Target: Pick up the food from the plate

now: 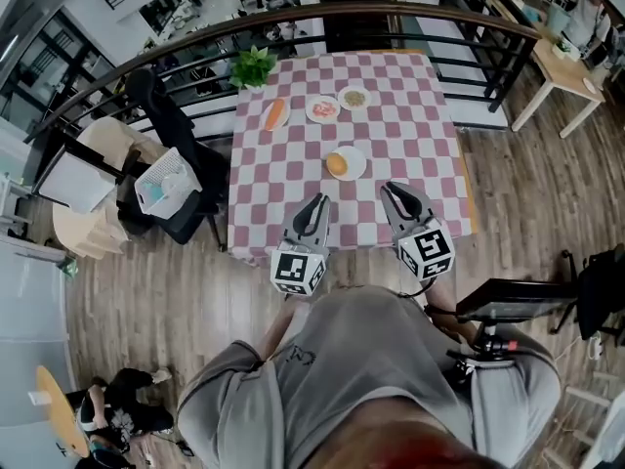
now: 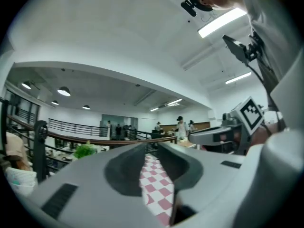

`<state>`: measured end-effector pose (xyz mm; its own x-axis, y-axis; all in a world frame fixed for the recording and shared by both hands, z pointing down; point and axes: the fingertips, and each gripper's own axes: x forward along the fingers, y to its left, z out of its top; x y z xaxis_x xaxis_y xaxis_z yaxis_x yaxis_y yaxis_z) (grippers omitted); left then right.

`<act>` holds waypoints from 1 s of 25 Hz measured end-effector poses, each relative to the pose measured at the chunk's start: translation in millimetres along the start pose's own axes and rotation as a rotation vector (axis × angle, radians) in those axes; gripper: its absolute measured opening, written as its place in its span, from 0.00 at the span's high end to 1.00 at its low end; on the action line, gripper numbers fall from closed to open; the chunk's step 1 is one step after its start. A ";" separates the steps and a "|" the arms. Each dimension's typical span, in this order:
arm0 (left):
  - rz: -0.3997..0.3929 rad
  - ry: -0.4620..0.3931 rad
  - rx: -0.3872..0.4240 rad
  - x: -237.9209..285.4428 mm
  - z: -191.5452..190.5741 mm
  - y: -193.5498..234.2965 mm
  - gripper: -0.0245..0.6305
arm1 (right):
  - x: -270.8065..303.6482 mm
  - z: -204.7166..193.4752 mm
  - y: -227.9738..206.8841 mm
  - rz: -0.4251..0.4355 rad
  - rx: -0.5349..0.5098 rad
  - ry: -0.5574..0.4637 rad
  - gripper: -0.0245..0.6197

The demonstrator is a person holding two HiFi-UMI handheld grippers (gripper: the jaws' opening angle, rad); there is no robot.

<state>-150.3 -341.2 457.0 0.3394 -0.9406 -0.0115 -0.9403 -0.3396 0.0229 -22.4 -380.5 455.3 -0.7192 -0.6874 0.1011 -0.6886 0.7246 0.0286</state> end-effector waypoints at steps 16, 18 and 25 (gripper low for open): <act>-0.070 0.272 0.150 47.4 -101.8 39.4 0.33 | 77.9 -73.0 9.1 0.080 -0.112 0.177 0.52; -0.081 0.301 0.143 58.5 -122.6 51.7 0.33 | 95.1 -96.4 12.6 0.118 -0.132 0.212 0.52; -0.186 0.477 0.265 110.5 -212.1 89.7 0.33 | 158.4 -184.5 1.8 0.208 -0.189 0.354 0.52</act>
<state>-191.7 -476.3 669.9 0.4159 -0.7834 0.4618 -0.8171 -0.5448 -0.1883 -120.5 -479.0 654.8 -0.7420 -0.4907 0.4569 -0.4797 0.8646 0.1496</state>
